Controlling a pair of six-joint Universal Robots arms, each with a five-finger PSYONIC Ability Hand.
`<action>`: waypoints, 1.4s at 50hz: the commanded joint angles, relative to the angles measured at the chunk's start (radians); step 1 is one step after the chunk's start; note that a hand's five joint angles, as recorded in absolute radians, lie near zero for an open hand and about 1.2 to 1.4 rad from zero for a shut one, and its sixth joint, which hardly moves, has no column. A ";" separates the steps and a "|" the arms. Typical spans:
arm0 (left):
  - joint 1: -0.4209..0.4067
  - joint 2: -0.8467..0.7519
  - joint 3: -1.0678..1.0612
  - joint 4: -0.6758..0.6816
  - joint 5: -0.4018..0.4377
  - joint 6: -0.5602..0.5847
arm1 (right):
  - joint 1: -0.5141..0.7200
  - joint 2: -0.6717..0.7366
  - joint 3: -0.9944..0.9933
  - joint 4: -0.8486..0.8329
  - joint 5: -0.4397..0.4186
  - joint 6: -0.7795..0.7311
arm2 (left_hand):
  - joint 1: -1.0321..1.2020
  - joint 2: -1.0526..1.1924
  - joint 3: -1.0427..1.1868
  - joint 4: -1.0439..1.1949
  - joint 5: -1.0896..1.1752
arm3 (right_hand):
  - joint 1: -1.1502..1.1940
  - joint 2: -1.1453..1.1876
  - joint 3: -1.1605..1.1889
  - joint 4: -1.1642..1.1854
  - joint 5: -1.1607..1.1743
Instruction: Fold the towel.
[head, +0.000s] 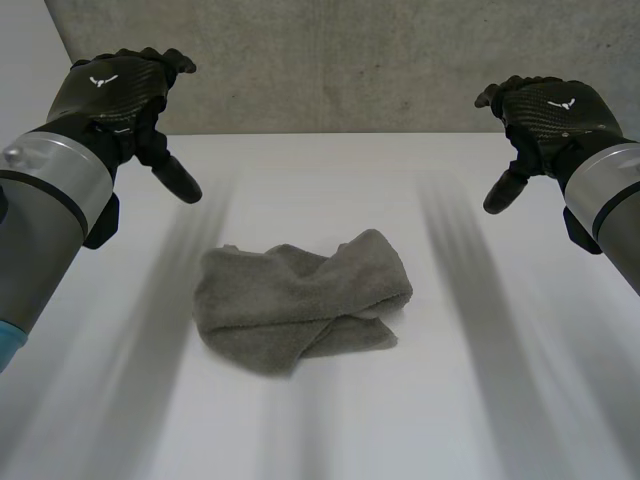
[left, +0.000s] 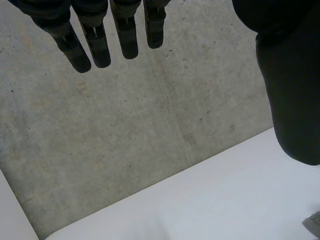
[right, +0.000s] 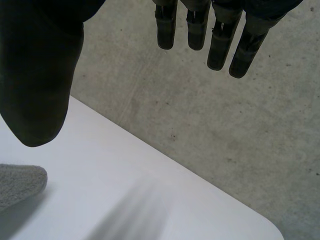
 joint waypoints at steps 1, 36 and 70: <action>-0.001 0.000 0.004 -0.014 0.003 -0.018 | -0.012 0.000 0.006 -0.009 0.002 -0.003 | -0.072 -0.078 -0.058 -0.079 -0.206 | -0.049 -0.068 -0.068 -0.078 -0.058; 0.105 -0.374 0.069 -0.023 0.109 0.200 | 0.052 0.570 -0.566 0.286 -0.228 -0.126 | -0.063 -0.069 -0.050 -0.070 -0.197 | -0.049 -0.068 -0.068 -0.078 -0.058; 0.088 -0.281 0.350 0.352 -0.128 0.018 | 0.109 0.635 -0.976 -0.098 -0.054 -0.126 | 1.137 1.131 1.151 1.130 1.003 | 1.173 1.154 1.154 1.143 1.164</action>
